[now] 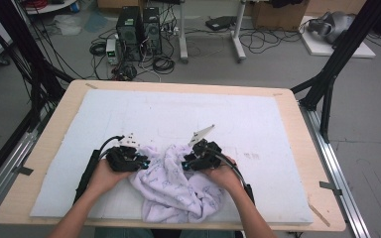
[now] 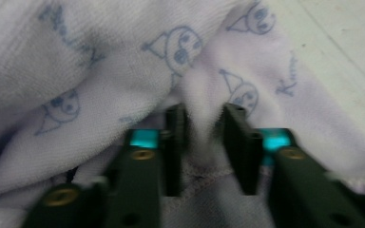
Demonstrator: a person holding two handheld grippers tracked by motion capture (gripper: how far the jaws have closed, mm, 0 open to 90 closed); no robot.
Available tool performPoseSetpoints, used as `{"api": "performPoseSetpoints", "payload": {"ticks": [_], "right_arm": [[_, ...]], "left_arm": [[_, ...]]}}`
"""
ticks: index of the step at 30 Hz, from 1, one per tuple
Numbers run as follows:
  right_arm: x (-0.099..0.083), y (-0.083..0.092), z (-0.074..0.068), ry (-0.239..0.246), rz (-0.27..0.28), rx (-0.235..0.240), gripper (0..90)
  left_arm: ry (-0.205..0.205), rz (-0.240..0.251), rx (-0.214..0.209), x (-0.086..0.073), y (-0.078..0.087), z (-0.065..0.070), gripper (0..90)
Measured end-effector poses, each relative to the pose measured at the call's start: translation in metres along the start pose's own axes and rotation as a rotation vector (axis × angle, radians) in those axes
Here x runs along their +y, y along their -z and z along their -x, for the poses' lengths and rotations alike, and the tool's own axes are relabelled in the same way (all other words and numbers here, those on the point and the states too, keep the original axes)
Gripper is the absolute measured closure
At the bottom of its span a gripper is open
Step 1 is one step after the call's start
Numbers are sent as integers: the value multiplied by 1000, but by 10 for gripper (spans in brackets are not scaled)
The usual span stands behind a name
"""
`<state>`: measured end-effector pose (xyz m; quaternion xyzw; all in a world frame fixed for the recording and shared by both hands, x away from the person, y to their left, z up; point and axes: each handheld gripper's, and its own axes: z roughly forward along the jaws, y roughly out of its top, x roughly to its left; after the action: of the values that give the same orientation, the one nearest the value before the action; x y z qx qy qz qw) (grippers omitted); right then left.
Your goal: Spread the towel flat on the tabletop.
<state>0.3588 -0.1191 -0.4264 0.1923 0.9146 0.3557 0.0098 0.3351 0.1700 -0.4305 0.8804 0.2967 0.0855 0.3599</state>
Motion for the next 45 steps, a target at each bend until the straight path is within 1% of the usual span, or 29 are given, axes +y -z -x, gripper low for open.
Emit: {"api": "performPoseSetpoints", "payload": {"ticks": [2, 4, 7, 8, 9, 10, 11, 13, 16, 18, 20, 22, 24, 25, 26, 27, 29, 30, 31, 32, 33, 34, 35, 37, 38, 40, 41, 43, 45], "right_arm": [[0, 8, 1, 7, 28, 13, 831], [0, 13, 2, 6, 46, 8, 835], [5, 42, 5, 20, 91, -41, 836], [5, 42, 5, 20, 91, -41, 836], [7, 51, 6, 23, 104, -58, 836], [9, 70, 10, 24, 129, -99, 836], [9, 70, 10, 24, 129, -99, 836], [10, 88, 13, 21, 154, -133, 837], [11, 114, 14, 25, 197, -174, 837], [11, 128, 11, 34, 215, -188, 836], [10, 135, 8, 54, 220, -200, 836], [5, 134, 5, 65, 190, -199, 836], [-4, 124, 5, 57, 149, -190, 836], [-18, 110, 6, 35, 111, -166, 836], [-26, 103, 7, 21, 92, -154, 836], [-26, 103, 7, 21, 92, -154, 836], [-48, 85, 9, -27, 63, -111, 835], [-48, 85, 9, -27, 63, -111, 835], [-53, 81, 9, -32, 47, -103, 832], [-56, 80, 10, -38, 54, -98, 816], [-58, 81, 11, -55, 63, -76, 755], [-58, 84, 12, -75, 82, -89, 699], [-56, 94, 15, -113, 140, -72, 625], [-50, 100, 18, -144, 172, -59, 528], [-50, 100, 18, -144, 172, -59, 528], [-44, 101, 19, -153, 192, -36, 491], [-41, 98, 19, -150, 189, -33, 463], [-36, 87, 18, -148, 161, -9, 443], [-36, 74, 17, -146, 113, 17, 454]], "left_arm": [[-2, 8, 11, 1, 4, 0, 879], [12, 48, 38, 1, 12, -3, 881], [43, 125, 76, 5, 30, -9, 884], [47, 150, 89, 7, 38, -11, 884], [51, 174, 111, 10, 45, -12, 884], [54, 197, 121, 13, 53, -13, 884], [59, 219, 127, 16, 61, -15, 884], [57, 252, 148, 22, 75, -17, 884], [45, 306, 152, 30, 93, -15, 885], [36, 324, 152, 33, 99, -10, 886], [13, 312, 143, 34, 101, -2, 889], [-7, 272, 122, 30, 95, 6, 889], [-19, 224, 93, 21, 83, 14, 896], [-24, 202, 78, 16, 76, 17, 896], [-16, 183, 54, 10, 69, 20, 895], [-19, 159, 40, 5, 63, 22, 895], [-17, 125, 14, -3, 52, 25, 896], [-14, 112, -2, -6, 48, 25, 896], [-13, 103, -10, -7, 46, 24, 894], [-10, 114, -16, -6, 48, 22, 873], [4, 141, -25, -5, 50, 19, 815], [12, 162, -28, -1, 54, 16, 762], [18, 178, -21, 3, 57, 12, 650], [23, 205, -6, 14, 60, 4, 540], [22, 211, 1, 20, 60, 0, 540], [29, 210, 14, 29, 52, -8, 427], [38, 211, 6, 31, 46, -12, 388], [54, 169, -21, 31, 31, -18, 369], [59, 80, -54, 29, 15, -21, 353]]}}
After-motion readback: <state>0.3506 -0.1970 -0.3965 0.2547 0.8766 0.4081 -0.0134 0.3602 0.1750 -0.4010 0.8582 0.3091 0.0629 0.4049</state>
